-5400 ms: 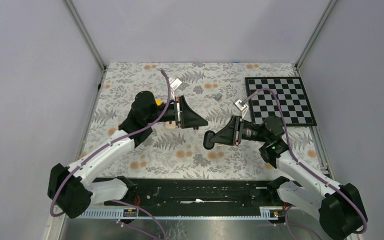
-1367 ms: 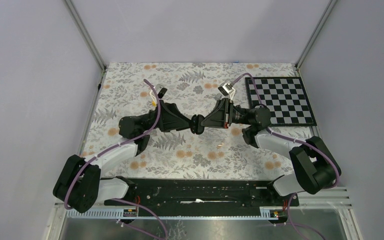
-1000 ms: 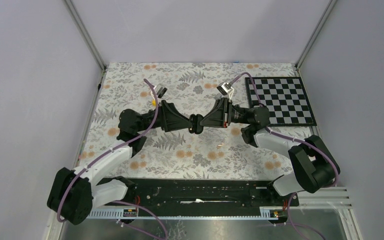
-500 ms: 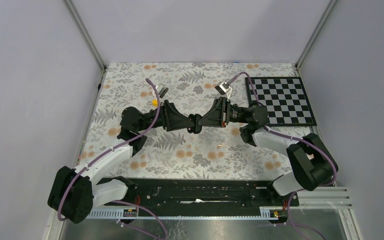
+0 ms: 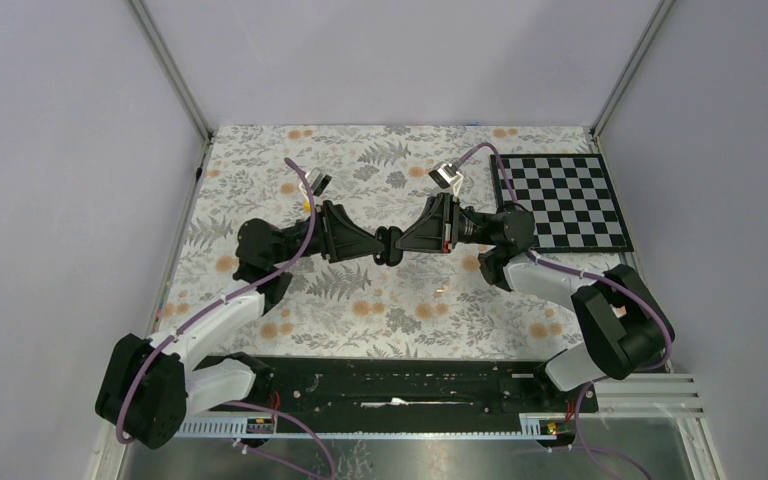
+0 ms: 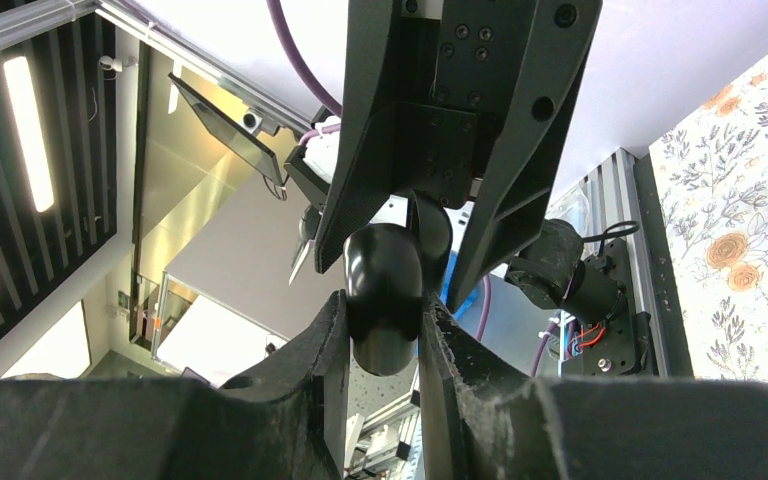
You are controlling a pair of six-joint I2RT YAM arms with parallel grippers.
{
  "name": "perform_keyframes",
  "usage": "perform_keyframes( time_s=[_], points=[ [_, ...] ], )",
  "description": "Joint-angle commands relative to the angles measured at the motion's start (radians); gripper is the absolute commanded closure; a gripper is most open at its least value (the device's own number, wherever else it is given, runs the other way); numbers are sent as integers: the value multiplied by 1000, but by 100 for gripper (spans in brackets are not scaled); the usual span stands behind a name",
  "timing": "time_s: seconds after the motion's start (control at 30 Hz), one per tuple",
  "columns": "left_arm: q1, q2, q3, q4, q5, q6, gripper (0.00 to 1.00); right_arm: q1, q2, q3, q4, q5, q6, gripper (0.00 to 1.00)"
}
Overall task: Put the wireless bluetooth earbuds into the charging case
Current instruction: Pick up the earbud from the center of the board.
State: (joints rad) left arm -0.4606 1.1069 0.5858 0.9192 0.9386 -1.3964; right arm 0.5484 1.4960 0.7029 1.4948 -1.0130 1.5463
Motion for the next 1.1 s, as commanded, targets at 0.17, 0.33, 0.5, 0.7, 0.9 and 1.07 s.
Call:
perform_keyframes(
  time_s=[0.17, 0.33, 0.5, 0.7, 0.9, 1.07],
  points=[
    [14, -6, 5, 62, 1, -4, 51, 9, -11, 30, 191, -7, 3, 100],
    [16, -10, 5, 48, 0, 4, 60, 10, -9, 32, 191, -9, 6, 100],
    [17, -7, 5, 38, 2, 11, 70, 9, -12, 31, 191, -7, 6, 100],
    [19, -10, 5, 34, 1, 11, 83, 10, -18, 30, 192, -9, 8, 100],
    [28, -21, 10, -10, 6, 40, 52, 10, -26, 23, 192, -7, 6, 100],
    [28, -22, 14, 1, 6, 34, 53, 10, -33, 23, 192, -9, 8, 100]
  ],
)
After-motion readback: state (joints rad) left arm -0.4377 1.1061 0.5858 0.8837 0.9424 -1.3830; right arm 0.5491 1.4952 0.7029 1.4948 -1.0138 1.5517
